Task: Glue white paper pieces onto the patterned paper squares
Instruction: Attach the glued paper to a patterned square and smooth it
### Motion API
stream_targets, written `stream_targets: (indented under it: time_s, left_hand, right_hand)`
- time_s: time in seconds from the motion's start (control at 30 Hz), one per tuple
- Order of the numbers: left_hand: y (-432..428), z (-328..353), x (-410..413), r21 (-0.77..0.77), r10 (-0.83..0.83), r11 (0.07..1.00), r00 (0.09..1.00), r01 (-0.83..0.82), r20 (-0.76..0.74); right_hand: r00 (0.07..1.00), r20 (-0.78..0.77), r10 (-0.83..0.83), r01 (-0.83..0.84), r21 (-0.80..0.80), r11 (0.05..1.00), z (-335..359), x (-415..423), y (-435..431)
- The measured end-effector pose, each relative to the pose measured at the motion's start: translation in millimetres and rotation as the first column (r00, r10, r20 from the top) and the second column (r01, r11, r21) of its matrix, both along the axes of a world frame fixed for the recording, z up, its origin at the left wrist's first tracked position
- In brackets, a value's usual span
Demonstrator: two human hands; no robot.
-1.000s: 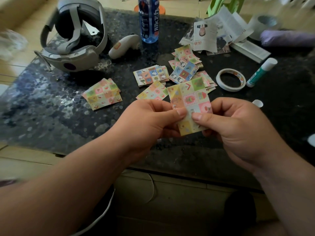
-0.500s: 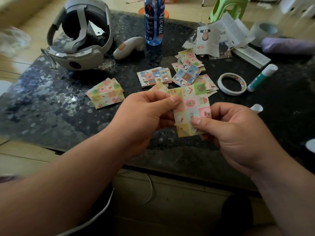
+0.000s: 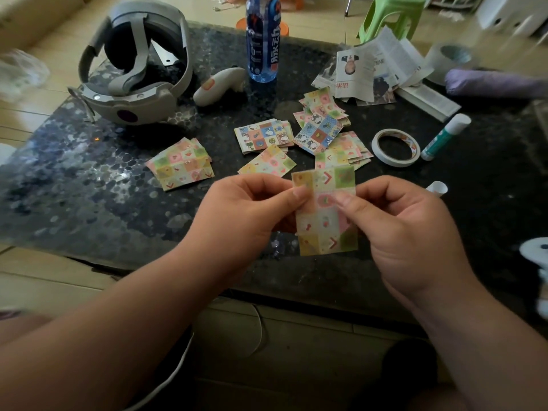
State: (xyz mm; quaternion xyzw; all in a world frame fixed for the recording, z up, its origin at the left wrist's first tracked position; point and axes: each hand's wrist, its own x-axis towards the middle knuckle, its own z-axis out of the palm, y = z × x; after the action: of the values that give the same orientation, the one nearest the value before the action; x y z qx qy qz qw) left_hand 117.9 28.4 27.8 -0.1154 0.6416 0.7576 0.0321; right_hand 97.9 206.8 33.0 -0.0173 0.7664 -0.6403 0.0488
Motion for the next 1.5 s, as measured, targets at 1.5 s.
stream_targets:
  time_s: [1.5]
  left_hand:
    - [-5.7,-2.1,0.5,-0.149,-0.150,0.978,0.989,0.146,-0.010]
  right_hand:
    - [0.999,-0.031,0.010,-0.010,-0.009,1.000,-8.8,-1.0,-7.9]
